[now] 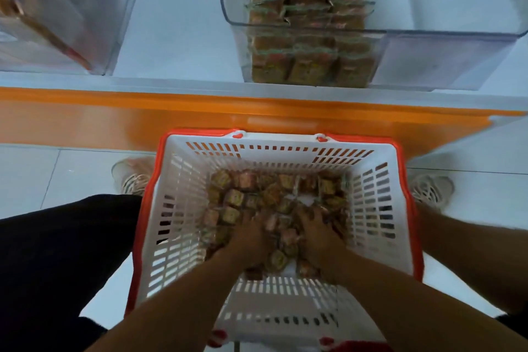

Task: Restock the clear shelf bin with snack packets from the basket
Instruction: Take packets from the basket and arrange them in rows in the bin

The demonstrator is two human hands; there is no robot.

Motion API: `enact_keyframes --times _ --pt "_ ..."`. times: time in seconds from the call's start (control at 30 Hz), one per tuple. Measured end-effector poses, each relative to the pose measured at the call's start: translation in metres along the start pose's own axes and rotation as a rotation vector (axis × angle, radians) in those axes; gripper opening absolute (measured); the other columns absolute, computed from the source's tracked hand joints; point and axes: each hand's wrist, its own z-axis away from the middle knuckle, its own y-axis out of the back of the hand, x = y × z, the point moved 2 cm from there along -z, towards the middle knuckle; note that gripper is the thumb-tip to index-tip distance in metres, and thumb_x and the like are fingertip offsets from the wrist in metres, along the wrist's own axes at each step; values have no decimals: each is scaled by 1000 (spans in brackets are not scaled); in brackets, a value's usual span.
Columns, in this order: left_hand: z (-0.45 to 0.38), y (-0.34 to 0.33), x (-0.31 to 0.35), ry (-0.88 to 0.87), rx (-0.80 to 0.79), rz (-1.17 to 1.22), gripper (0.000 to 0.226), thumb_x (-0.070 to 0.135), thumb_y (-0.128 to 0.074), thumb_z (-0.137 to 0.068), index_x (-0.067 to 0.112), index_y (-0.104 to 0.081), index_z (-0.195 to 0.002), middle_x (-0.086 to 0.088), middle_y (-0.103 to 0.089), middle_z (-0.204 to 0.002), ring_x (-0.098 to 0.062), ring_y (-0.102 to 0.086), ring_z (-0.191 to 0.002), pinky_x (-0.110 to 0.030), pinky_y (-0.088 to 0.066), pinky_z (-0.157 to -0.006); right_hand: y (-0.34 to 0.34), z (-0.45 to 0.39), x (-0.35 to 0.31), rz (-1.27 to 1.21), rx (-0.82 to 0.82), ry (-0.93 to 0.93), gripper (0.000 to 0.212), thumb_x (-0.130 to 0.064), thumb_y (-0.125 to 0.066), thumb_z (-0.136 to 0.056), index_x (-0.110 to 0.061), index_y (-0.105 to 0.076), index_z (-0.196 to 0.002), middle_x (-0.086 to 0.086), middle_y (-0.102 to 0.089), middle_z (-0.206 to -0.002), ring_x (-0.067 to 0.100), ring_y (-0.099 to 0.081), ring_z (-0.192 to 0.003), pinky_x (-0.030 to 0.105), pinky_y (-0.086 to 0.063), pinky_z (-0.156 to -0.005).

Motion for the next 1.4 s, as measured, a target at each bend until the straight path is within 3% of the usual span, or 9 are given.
enact_keyframes --times 0.13,0.33,0.53,0.73,0.87,1.0,1.13,1.27,1.4 --pt "-13 -17 -16 93 -59 60 81 46 -61 -86 17 -33 -156 -15 -45 -151 -39 -41 -135 -40 -38 -109 -1 -6 6 82 -27 98 74 -48 -50 -98 -31 -14 -160 10 -12 -165 40 -25 -148 48 -32 -118" --pt "-31 -29 -29 181 -262 -46 99 40 -87 -73 20 -31 -152 -18 -37 -150 -42 -47 -130 -46 -47 -103 6 -15 11 -336 -95 141 64 -11 -77 -82 -9 -51 -141 16 -53 -141 34 -50 -132 42 -43 -110" --pt "-36 -26 -29 176 -304 -58 89 43 -74 -86 12 -29 -157 -13 -44 -155 -35 -40 -143 -41 -35 -116 15 -13 22 -471 -191 43 37 15 -69 -85 1 -63 -118 0 -61 -95 -7 -64 -75 8 -51 -65" --pt "-23 -20 -16 200 -178 -68 66 40 -64 -92 17 -37 -147 -12 -64 -130 -35 -62 -116 -41 -53 -96 36 -4 5 -296 -160 131 27 9 -67 -87 3 -68 -114 21 -67 -118 26 -63 -109 7 -45 -77" --pt "-15 14 -4 223 -117 352 45 28 -69 -93 9 -57 -132 -12 -69 -119 -31 -66 -108 -39 -55 -90 75 17 -33 -226 -173 152 37 2 -71 -83 -9 -68 -118 6 -68 -118 22 -63 -112 17 -52 -82" --pt "7 82 31 364 -463 1056 16 26 -64 -98 15 -74 -94 -3 -71 -78 -15 -70 -71 -35 -58 -75 139 63 -92 -222 74 379 29 -11 -79 -82 -18 -69 -108 -4 -63 -112 9 -59 -103 17 -49 -84" --pt "43 165 77 104 -608 1491 26 14 -80 -70 3 -78 -94 -15 -75 -91 -32 -73 -95 -48 -60 -87 206 129 -137 -283 340 584 34 -13 -81 -80 -32 -65 -104 -11 -52 -115 3 -54 -109 25 -46 -97" --pt "83 231 126 -135 -654 1776 41 14 -57 -86 -7 -65 -121 -28 -71 -109 -44 -69 -105 -57 -53 -98 262 187 -166 -336 517 799 42 -8 -80 -82 -35 -63 -109 -16 -49 -121 1 -54 -118 10 -42 -96" --pt "110 284 158 -358 -542 1824 58 38 -71 -92 6 -58 -138 -22 -60 -136 -33 -55 -127 -54 -37 -115 291 216 -182 -477 593 938 42 -3 -79 -84 -28 -62 -114 -12 -48 -124 8 -55 -120 9 -43 -94"
